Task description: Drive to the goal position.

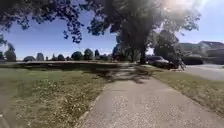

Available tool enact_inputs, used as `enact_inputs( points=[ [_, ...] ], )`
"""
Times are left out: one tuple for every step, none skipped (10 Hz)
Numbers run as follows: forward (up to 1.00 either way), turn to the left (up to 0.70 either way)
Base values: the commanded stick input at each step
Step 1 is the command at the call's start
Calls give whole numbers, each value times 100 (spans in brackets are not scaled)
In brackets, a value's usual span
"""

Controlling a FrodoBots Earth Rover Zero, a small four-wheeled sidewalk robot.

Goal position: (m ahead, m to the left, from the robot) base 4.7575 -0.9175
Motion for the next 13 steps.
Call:
enact_inputs(
  points=[
    [70, 0],
    [70, 0],
    [70, 0],
    [70, 0],
    [70, -6],
    [70, -35],
    [70, -35],
    [70, -35],
    [70, -35],
    [70, -35],
    [70, -35],
    [70, 0],
    [70, 0]
  ],
)
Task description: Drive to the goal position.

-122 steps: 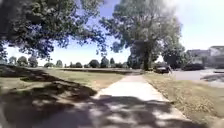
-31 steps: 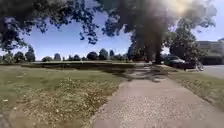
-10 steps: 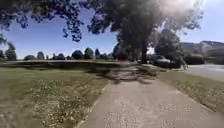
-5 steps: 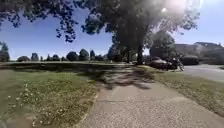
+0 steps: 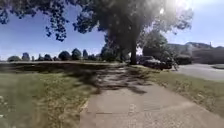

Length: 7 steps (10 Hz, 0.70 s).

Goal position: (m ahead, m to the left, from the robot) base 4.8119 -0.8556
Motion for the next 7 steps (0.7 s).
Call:
enact_inputs(
  points=[
    [70, 0],
    [70, 0],
    [70, 0],
    [70, 0],
    [70, 0],
    [70, 0],
    [70, 0]
  ],
)
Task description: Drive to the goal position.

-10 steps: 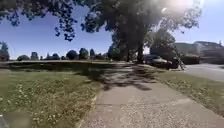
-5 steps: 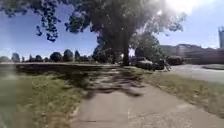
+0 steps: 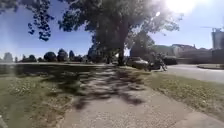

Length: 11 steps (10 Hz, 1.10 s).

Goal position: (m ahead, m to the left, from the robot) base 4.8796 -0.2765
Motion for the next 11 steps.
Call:
enact_inputs(
  points=[
    [70, -6],
    [70, -25],
    [70, -35],
    [70, -22],
    [70, -4],
    [70, 0],
    [70, 0],
    [70, 0],
    [70, 0],
    [70, 0],
    [70, 12]
  ],
)
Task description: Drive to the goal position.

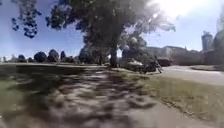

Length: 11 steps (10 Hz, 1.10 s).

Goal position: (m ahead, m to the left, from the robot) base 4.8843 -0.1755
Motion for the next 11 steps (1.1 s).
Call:
enact_inputs(
  points=[
    [70, 27],
    [70, 33],
    [70, 34],
    [70, 3],
    [70, 0],
    [70, 0],
    [70, 0],
    [70, 0],
    [70, 0],
    [70, 24],
    [70, 35]
  ],
)
